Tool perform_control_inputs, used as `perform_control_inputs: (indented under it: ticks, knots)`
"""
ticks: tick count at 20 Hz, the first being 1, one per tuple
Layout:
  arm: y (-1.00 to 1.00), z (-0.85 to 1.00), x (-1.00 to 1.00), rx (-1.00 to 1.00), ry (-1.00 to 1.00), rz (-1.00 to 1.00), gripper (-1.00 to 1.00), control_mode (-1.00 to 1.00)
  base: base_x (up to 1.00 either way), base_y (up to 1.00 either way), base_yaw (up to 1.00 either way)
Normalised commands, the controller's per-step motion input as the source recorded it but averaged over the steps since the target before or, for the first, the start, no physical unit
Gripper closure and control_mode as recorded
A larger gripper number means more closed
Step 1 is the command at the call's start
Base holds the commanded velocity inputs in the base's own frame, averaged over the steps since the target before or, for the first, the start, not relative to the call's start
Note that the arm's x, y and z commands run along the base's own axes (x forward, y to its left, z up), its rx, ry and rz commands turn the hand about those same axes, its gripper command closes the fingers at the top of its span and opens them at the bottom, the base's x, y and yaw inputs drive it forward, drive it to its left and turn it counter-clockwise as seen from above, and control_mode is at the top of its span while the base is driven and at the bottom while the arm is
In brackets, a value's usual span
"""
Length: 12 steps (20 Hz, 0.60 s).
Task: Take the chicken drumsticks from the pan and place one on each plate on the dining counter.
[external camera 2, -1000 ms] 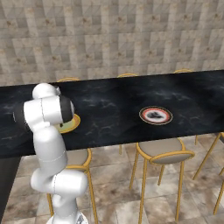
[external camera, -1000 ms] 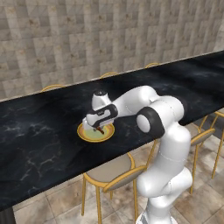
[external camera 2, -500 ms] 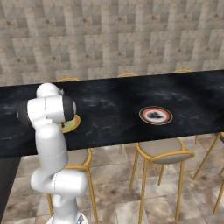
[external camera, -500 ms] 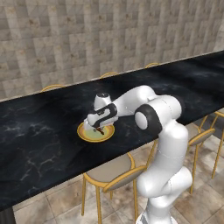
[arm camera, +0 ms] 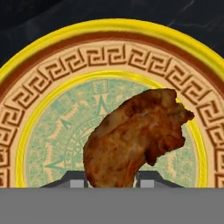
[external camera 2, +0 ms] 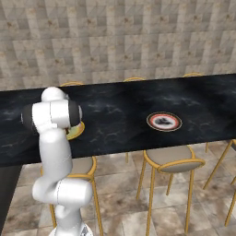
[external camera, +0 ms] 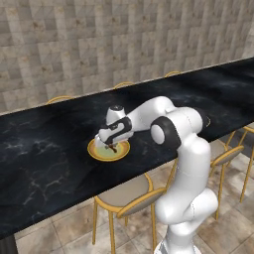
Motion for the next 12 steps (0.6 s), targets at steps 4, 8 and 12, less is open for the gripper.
perform_control_inputs:
  ticks: [4,8,12]
  knots:
    - [0.0,0.03,0.07,0.0,0.0,0.09,-1.0,-1.0,0.0,0.0,0.0]
    - [0.0,0.09,0.02,0.0,0.0,0.0,-1.0,-1.0,0.0,0.0,0.0]
    - [0.0,0.42,0.0,0.0,0.0,0.02,-1.0,-1.0,0.0,0.0,0.0]
